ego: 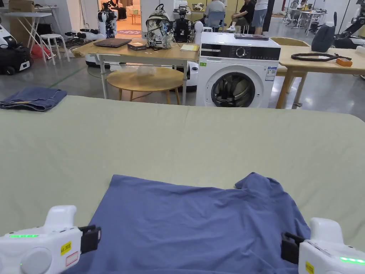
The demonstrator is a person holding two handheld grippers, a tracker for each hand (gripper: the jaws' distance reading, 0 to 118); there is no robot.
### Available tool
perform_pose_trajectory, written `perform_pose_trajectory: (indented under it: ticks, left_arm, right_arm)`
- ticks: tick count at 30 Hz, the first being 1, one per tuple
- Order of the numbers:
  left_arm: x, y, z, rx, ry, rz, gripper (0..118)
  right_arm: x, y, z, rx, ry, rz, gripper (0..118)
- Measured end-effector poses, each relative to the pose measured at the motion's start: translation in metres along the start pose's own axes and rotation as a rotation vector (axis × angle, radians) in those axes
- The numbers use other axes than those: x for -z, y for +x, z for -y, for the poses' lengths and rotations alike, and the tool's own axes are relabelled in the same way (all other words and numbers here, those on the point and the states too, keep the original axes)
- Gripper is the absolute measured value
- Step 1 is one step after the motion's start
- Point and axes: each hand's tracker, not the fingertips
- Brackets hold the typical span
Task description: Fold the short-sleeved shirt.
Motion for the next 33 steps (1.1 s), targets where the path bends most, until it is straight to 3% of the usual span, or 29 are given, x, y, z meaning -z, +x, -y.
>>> perform_pose_trajectory:
  ticks: [3, 4, 6, 7, 8, 16, 27, 30, 31, 33]
  left_arm:
    - [-0.004, 0.022, -0.010, 0.047, 0.136, -0.010, 42]
    - [-0.003, 0.027, -0.014, 0.060, 0.179, -0.010, 35]
    - [-0.003, 0.040, -0.021, 0.078, 0.222, -0.037, 15]
    - [-0.003, 0.045, -0.024, 0.081, 0.236, -0.037, 4]
    - [0.000, 0.045, -0.027, 0.083, 0.263, -0.029, 1]
    - [0.027, 0.043, -0.058, 0.050, 0.247, -0.019, 0]
    - [0.168, -0.047, -0.154, -0.138, -0.140, 0.071, 0]
    - [0.203, -0.053, -0.176, -0.137, -0.257, 0.105, 0]
    - [0.218, -0.054, -0.182, -0.135, -0.313, 0.112, 6]
    - [0.236, -0.052, -0.187, -0.139, -0.380, 0.127, 43]
  right_arm:
    - [-0.001, -0.024, -0.009, 0.017, 0.099, -0.024, 65]
    - [-0.002, -0.032, -0.012, 0.014, 0.142, -0.026, 60]
    - [-0.002, -0.046, -0.016, -0.005, 0.199, -0.030, 37]
    - [-0.001, -0.051, -0.018, -0.007, 0.221, -0.028, 14]
    - [0.000, -0.057, -0.020, -0.010, 0.237, -0.020, 4]
    - [0.014, -0.074, -0.035, -0.022, 0.264, -0.034, 0]
    - [0.056, -0.067, -0.039, -0.032, 0.153, -0.047, 0]
    - [0.068, -0.064, -0.039, -0.042, 0.125, -0.036, 0]
    - [0.072, -0.063, -0.038, -0.045, 0.114, -0.033, 0]
    - [0.079, -0.061, -0.037, -0.059, 0.088, -0.035, 0]
